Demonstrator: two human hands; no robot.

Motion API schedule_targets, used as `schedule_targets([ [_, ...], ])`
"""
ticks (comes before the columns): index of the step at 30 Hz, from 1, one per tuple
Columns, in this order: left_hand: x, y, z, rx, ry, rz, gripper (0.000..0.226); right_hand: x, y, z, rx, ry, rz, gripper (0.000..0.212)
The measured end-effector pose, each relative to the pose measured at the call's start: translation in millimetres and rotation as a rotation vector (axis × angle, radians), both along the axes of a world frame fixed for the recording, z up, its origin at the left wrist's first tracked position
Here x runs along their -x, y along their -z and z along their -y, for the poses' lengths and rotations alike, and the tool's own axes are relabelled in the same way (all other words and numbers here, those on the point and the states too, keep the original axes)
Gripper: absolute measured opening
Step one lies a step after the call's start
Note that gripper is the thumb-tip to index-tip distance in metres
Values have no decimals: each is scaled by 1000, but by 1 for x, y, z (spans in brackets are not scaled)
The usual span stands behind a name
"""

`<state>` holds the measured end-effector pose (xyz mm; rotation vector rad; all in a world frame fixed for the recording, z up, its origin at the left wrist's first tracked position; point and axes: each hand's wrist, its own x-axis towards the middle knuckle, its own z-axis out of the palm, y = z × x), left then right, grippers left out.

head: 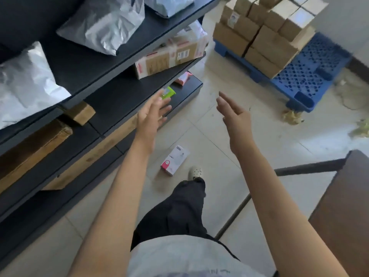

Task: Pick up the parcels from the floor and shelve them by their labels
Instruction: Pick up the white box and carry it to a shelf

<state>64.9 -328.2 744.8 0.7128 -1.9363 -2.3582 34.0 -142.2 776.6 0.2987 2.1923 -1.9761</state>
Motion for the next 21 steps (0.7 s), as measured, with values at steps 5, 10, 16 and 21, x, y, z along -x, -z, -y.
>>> schedule_targets([
  [5,76,25,-9,-3,-236,74,45,120,15,5,-58,-234,90,38],
  [10,98,34,-6,-4,-515,157,46,204,28,31,-117,-587,148,40],
  [16,76,58,-25,-75,-1016,252,38,257,62,99,-224,-1055,125,38],
  [21,51,84,-90,-239,-1569,277,39,258,95,154,-273,-1440,169,28],
])
